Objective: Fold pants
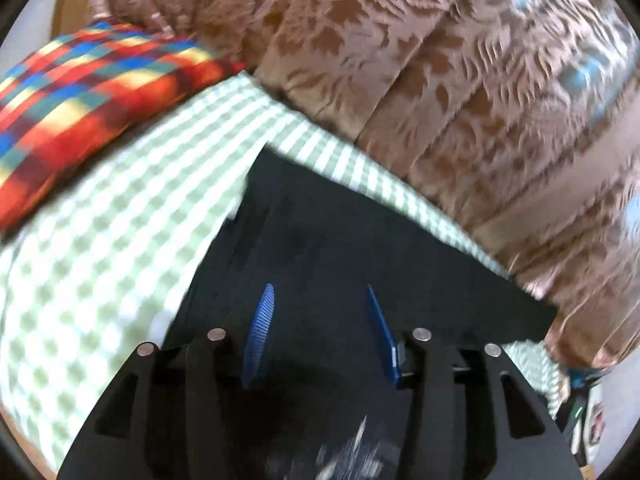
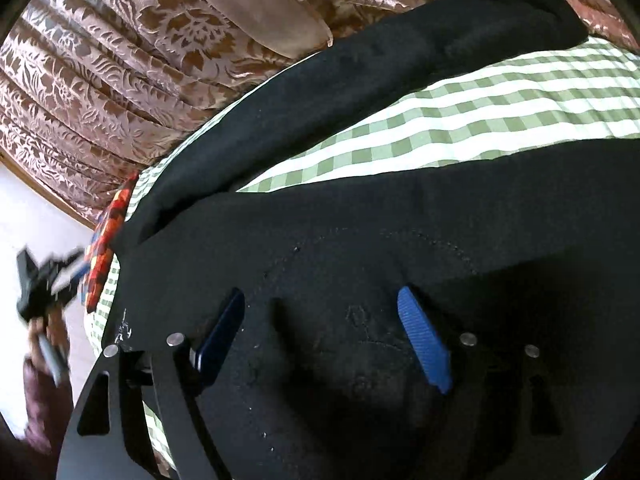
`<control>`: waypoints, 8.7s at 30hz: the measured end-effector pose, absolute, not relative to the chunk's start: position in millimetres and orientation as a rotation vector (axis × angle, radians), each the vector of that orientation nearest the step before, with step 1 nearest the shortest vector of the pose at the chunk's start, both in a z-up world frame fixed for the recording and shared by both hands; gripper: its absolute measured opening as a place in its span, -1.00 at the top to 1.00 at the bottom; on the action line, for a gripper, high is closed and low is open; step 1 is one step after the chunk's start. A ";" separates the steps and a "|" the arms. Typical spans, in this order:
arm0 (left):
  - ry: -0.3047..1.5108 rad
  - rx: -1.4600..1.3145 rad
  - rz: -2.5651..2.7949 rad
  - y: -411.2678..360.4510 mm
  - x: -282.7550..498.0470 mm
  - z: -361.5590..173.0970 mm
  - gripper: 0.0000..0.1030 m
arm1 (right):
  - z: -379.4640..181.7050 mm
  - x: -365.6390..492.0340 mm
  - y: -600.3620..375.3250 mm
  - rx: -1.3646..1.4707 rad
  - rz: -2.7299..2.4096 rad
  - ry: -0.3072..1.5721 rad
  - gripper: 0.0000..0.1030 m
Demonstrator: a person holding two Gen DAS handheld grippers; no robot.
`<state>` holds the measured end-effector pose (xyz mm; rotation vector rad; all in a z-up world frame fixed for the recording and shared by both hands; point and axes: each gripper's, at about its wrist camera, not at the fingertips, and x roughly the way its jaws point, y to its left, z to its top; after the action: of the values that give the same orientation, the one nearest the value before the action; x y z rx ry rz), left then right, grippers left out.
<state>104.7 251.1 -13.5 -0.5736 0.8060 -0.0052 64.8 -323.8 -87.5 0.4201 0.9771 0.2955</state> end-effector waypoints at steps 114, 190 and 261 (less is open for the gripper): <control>0.603 -0.775 -0.137 246.8 9.9 15.5 0.90 | -43.2 60.9 -274.9 0.491 0.555 0.928 0.87; 0.891 0.045 -0.882 -96.8 9.2 -41.6 0.90 | -14.1 -3.8 -536.7 0.762 -0.161 0.723 0.85; 0.855 -0.318 -0.349 87.0 44.6 -47.3 -0.09 | -15.7 144.3 -214.8 0.339 0.739 1.026 0.16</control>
<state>44.6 87.0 -47.3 -0.3175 0.8551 -0.3490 144.3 -214.8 -15.7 0.3390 1.0259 0.7388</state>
